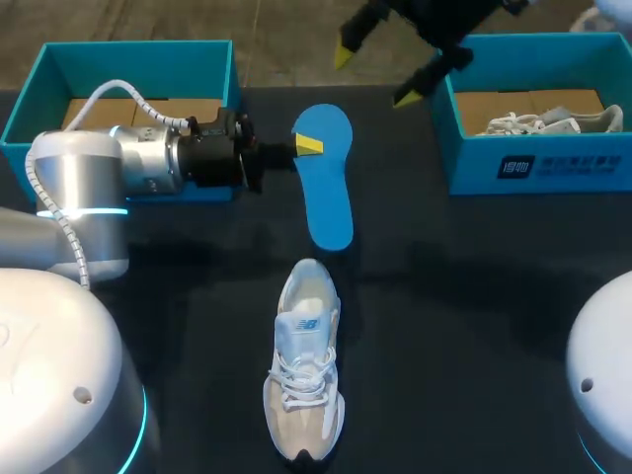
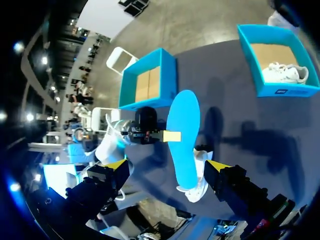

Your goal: Take the shoe out of the shoebox, open the shoe tongue, remove and reinsert the insole, then place the shoe into the shoebox

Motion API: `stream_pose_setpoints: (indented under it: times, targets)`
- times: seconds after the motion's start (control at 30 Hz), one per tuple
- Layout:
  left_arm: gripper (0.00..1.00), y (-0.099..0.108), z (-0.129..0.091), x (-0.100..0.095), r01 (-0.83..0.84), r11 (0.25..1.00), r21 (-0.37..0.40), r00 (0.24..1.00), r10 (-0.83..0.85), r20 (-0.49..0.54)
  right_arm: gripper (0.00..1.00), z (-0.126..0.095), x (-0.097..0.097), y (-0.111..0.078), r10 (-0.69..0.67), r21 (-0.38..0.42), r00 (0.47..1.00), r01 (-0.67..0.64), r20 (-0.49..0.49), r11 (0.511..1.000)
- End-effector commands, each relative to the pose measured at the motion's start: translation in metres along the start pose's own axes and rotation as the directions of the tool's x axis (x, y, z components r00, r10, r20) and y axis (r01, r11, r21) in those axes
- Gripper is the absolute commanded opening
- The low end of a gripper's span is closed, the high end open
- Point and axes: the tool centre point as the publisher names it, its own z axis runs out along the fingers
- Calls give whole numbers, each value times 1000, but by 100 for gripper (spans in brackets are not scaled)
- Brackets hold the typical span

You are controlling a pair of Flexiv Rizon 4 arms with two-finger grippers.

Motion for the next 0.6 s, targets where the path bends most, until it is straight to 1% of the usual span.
stream_pose_setpoints:
  times: [0.03,0.13,0.23,0.33,0.43,0.6]
  targets:
    - [0,1,-1,0,0,1000,0,1000,0,3,100,5,18,-6,-4,-35,926,19,377,999]
    - [0,1,-1,0,0,1000,0,1000,0,3,100,9,26,-10,-2,-54,901,28,434,998]
    - [0,1,-1,0,0,1000,0,1000,0,3,100,13,30,-13,5,-70,886,30,464,997]
    - [0,1,-1,0,0,1000,0,1000,0,3,100,16,33,-16,2,-67,871,35,492,997]
    - [0,1,-1,0,0,1000,0,1000,0,3,100,21,37,-18,3,-64,844,38,537,997]
    - [0,1,-1,0,0,1000,0,1000,0,3,100,27,42,-21,14,-77,820,36,572,996]
